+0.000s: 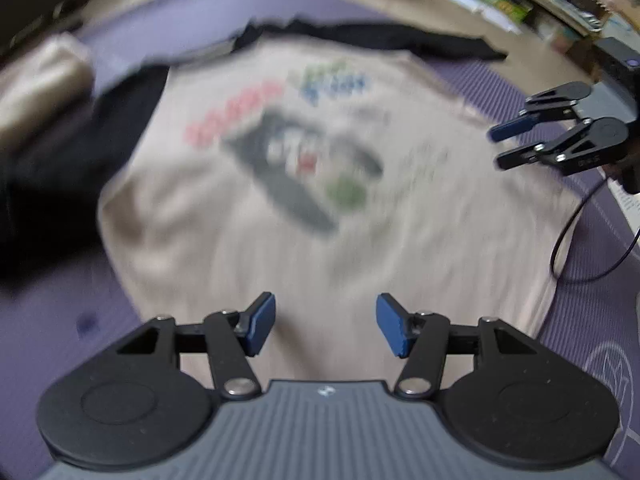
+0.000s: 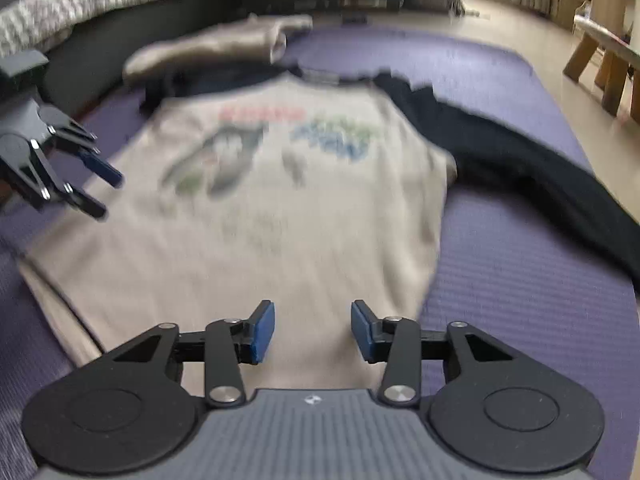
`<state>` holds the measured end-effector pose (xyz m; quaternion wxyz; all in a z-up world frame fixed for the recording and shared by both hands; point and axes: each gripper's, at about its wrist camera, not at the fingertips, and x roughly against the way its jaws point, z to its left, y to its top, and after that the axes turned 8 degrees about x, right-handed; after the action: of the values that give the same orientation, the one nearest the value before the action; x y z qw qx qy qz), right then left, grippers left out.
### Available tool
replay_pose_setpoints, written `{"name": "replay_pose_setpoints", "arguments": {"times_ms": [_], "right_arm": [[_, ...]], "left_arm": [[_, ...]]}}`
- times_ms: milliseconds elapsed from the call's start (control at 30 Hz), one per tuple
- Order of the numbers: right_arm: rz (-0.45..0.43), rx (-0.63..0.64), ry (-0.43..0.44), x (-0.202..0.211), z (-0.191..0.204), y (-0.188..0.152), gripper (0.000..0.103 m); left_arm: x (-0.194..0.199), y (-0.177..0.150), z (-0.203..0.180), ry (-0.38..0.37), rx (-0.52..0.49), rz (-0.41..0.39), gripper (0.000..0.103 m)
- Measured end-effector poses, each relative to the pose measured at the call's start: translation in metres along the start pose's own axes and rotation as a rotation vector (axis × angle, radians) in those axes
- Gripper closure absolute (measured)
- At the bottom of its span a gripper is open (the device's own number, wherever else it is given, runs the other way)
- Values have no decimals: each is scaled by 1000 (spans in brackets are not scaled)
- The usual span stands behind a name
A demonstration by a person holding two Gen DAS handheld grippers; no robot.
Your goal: Fold clothes
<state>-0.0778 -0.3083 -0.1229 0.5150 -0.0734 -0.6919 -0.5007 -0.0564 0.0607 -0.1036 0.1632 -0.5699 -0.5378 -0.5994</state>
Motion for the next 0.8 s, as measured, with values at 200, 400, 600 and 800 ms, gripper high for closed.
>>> {"name": "replay_pose_setpoints", "arguments": {"times_ms": [200, 400, 600, 800], "right_arm": [[29, -7, -20, 16, -8, -3, 55], [-2, -100, 25, -4, -13, 32, 50], [16, -147, 54, -25, -9, 55, 38], [49, -159, 68, -39, 2, 55, 20]], "left_arm": [[26, -2, 62, 55, 261, -61, 33], [38, 20, 137, 209, 574, -176, 15], [34, 38, 191, 250, 830, -244, 3], [30, 42, 208, 266, 925, -289, 1]]}}
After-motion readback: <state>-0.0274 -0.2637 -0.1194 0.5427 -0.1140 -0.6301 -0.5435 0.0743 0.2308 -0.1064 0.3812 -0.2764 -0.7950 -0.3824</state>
